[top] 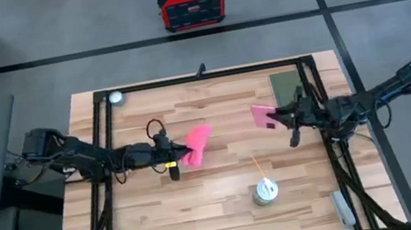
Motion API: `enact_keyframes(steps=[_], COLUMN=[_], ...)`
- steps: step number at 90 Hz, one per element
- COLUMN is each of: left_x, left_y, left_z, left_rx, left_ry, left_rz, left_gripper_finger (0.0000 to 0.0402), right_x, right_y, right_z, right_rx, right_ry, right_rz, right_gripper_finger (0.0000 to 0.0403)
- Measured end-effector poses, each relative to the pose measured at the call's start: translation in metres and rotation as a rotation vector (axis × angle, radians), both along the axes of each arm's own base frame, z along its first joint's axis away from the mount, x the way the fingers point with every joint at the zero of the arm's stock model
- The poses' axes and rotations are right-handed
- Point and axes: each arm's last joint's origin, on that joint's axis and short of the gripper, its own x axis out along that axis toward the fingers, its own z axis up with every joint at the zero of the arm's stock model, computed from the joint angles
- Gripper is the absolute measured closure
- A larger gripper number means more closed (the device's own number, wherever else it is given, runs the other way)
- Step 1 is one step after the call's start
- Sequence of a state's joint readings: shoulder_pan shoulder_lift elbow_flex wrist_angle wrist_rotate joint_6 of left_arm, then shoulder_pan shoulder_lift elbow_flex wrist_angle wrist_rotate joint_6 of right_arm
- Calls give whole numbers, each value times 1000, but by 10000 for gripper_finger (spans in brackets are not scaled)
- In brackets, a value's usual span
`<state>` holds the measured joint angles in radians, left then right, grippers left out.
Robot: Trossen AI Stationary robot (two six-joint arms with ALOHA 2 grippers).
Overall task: Apply microfiber cloth
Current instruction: Wipe the back of the phone using the pink microfiber cloth
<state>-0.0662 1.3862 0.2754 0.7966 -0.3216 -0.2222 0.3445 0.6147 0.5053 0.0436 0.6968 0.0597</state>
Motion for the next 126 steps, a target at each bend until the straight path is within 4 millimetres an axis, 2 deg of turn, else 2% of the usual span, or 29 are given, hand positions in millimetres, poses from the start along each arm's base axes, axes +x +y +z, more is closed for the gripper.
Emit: enact_keyframes(steps=[12, 24, 36, 48, 79, 126], left_x=[-2, -1, 0, 0, 0, 0], left_y=[0, -3, -4, -3, -3, -3], left_z=[-2, -1, -1, -1, -1, -1], left_rx=[-36, -90, -91, -48, -43, -48], left_ry=[21, 7, 5, 14, 15, 14], left_rz=[-2, -95, -103, -111, -112, -110], left_gripper_finger=[388, 342, 293, 267, 262, 263], right_x=[0, -1, -1, -1, 1, 30], right_y=[4, 5, 5, 5, 1, 0], right_z=[-1, -1, -1, -5, -35, -85], right_rx=[-6, -7, -7, -14, 10, 49], right_ry=[7, 7, 9, 46, 240, 409], right_rz=[-14, -19, -16, -18, -234, -490], right_gripper_finger=[391, 391, 391, 391, 391, 391])
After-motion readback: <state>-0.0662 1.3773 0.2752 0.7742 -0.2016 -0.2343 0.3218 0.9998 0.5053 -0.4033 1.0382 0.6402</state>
